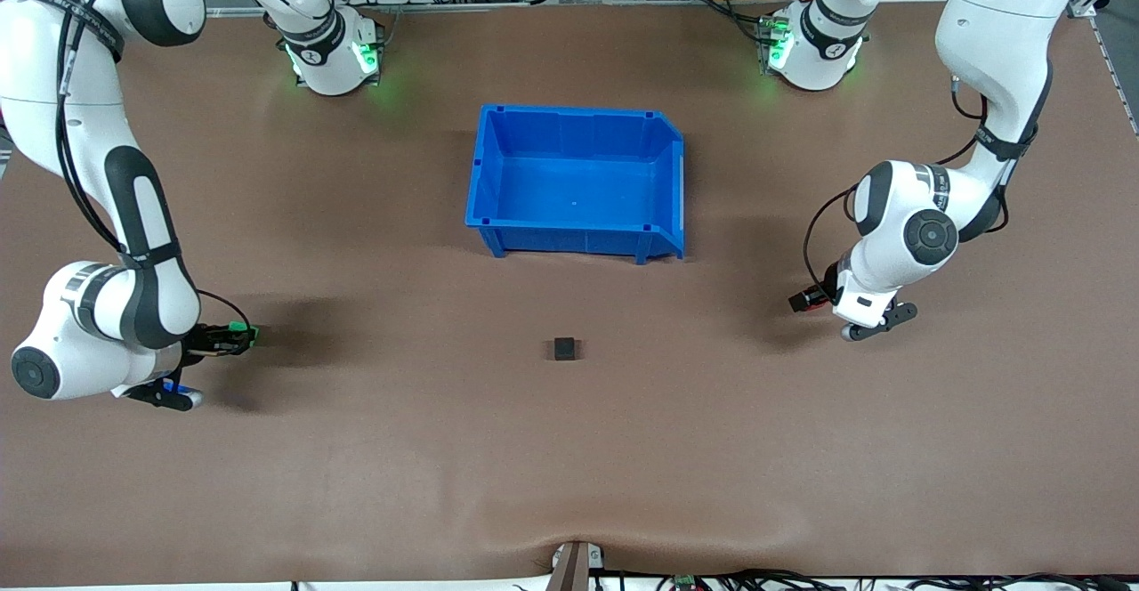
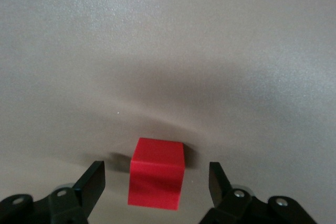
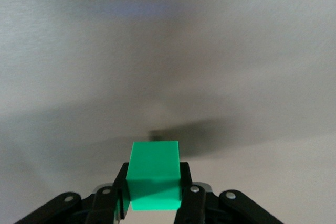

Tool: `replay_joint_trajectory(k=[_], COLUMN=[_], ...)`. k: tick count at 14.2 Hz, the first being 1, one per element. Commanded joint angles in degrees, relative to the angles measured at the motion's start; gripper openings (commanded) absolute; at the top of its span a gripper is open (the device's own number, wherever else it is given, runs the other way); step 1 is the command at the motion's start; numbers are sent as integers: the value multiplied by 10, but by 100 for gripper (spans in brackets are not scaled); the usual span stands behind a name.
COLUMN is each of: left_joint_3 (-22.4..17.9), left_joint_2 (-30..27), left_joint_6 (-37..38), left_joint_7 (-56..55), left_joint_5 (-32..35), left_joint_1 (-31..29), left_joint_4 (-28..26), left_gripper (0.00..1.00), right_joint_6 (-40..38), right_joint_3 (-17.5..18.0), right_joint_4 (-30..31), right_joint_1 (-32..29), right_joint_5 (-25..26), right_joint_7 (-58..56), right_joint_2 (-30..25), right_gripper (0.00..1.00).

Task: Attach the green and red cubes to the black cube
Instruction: 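Close the right gripper on the green cube while the left gripper grasps red, then carry the green cube with the right gripper while the left gripper carries red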

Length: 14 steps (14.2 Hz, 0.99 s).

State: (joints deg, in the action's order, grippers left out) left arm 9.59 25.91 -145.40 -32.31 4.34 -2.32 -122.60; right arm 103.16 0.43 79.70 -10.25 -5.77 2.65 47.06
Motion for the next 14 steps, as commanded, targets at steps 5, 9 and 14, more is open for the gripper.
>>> replay_joint_trajectory(k=[5, 9, 14], left_joint_3=[0, -1, 1], left_joint_2=[8, 8, 12], left_joint_6=[-3, -3, -3], left_joint_7=[-20, -19, -108], left_joint_5=[4, 4, 5], left_joint_1=[-1, -2, 6], left_joint_4=[16, 19, 32], left_gripper=[72, 53, 0], right_joint_6=[-77, -128, -114], right_joint_3=[11, 19, 63], right_joint_4=[-47, -80, -101], right_joint_1=[36, 66, 128], right_joint_5=[-100, -162, -176], right_joint_7=[195, 334, 577], right_joint_2=[-7, -7, -12], right_gripper=[0, 0, 0])
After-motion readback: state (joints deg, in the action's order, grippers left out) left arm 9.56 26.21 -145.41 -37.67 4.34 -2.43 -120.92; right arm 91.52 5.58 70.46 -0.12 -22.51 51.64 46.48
